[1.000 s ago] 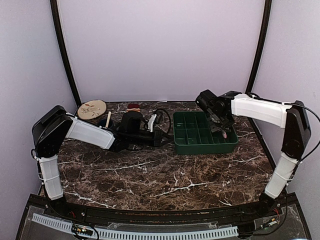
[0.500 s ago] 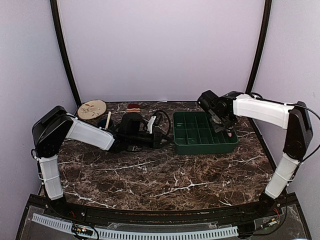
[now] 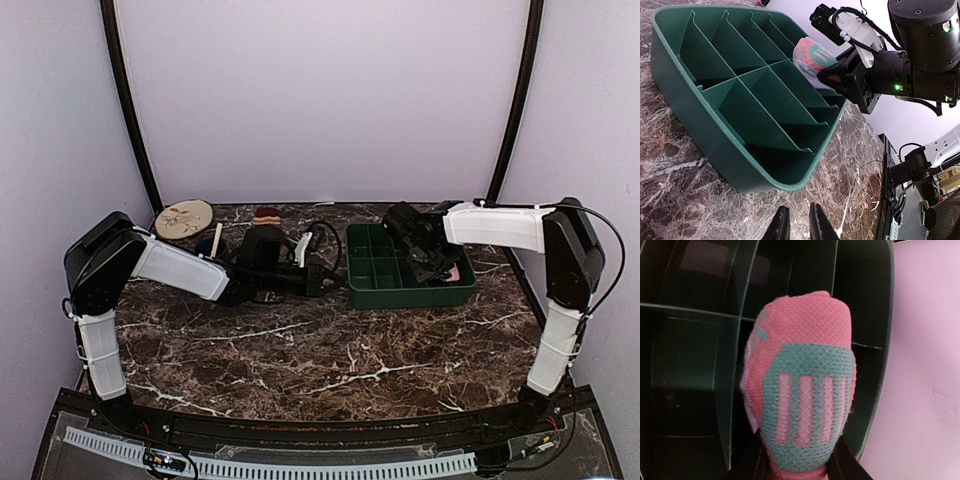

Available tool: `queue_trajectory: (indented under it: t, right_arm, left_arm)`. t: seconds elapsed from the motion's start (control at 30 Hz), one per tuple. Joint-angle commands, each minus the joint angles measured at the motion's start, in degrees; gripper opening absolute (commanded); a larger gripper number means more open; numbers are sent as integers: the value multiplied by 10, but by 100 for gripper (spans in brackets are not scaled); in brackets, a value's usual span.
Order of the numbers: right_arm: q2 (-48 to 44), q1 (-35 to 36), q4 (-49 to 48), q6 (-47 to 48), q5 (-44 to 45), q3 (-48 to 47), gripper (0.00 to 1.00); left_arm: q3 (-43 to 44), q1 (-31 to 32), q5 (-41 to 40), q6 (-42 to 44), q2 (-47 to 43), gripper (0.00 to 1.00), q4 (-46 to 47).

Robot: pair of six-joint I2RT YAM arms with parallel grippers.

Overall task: Roll the socks
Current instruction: Place the sock in the storage box.

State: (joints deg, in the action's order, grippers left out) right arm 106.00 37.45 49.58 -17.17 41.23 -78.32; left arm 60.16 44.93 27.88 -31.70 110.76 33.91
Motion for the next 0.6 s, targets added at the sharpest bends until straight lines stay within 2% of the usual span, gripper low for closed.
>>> queue_trajectory:
  t: [0.0,0.57]
  right_arm:
    - [8,7,-22,-10,-22,14,0]
    - [-11,-27,-62,-53,-170,39,0]
  left_arm:
    - [9,2,11,4,-12,17,-4]
    - [13,2,17,6,-12,17,-13]
